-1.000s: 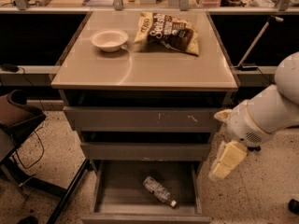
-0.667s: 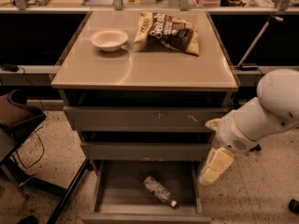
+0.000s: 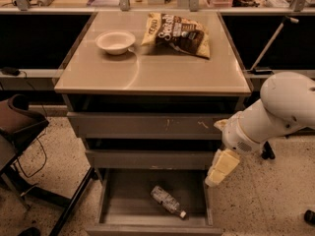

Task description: Pick blue plastic bottle from bottom drawer and place on counter

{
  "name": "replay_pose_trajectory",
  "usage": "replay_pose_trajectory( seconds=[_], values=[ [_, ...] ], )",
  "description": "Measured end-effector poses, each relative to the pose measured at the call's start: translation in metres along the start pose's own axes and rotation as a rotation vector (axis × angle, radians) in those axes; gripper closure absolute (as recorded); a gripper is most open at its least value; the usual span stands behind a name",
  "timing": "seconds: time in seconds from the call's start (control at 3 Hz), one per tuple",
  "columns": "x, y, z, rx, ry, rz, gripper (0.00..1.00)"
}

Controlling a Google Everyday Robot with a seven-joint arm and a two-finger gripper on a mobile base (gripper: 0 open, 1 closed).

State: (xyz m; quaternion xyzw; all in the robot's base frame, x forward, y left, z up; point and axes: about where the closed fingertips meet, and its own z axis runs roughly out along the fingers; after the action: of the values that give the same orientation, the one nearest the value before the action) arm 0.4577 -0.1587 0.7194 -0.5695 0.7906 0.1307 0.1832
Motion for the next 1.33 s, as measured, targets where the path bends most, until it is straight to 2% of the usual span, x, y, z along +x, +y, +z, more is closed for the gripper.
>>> replay_pose_trajectory(
  seconds=[0.33,0.67,1.0,1.33],
  values=[
    [0.000,0.001,0.007,0.010,-0.005,0.013,0.00],
    [0.004,0.025,0.073,-0.064,-0.043,0.089,0.00],
    [0.009,0.046,0.174,-0.149,-0.088,0.184,0.00],
    [0.007,0.032,0.256,-0.148,-0.148,0.286,0.00]
  ],
)
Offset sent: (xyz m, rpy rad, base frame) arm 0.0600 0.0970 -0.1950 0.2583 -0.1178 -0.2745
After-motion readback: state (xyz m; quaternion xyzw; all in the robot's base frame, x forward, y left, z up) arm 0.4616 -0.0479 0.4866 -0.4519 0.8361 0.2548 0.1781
